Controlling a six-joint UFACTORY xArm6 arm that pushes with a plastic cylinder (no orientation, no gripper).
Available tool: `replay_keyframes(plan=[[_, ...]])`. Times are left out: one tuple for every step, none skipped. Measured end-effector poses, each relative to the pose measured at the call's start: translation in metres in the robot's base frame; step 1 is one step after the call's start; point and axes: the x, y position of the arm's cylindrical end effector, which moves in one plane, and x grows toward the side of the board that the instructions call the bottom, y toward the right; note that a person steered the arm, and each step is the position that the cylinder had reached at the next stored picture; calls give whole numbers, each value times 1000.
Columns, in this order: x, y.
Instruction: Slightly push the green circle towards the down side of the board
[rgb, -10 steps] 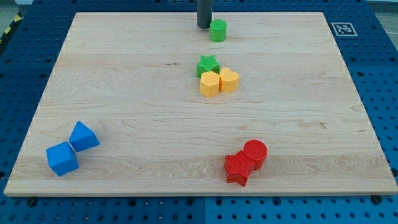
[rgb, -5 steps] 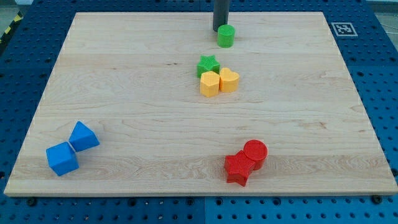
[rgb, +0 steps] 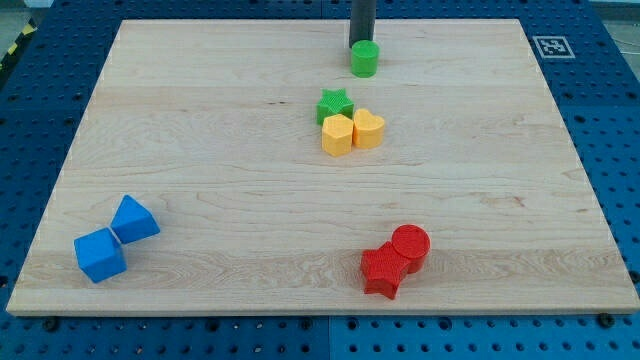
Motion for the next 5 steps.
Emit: replay_keyframes(plan=[[0,1],[0,3],[0,3],[10,3],[18,3]])
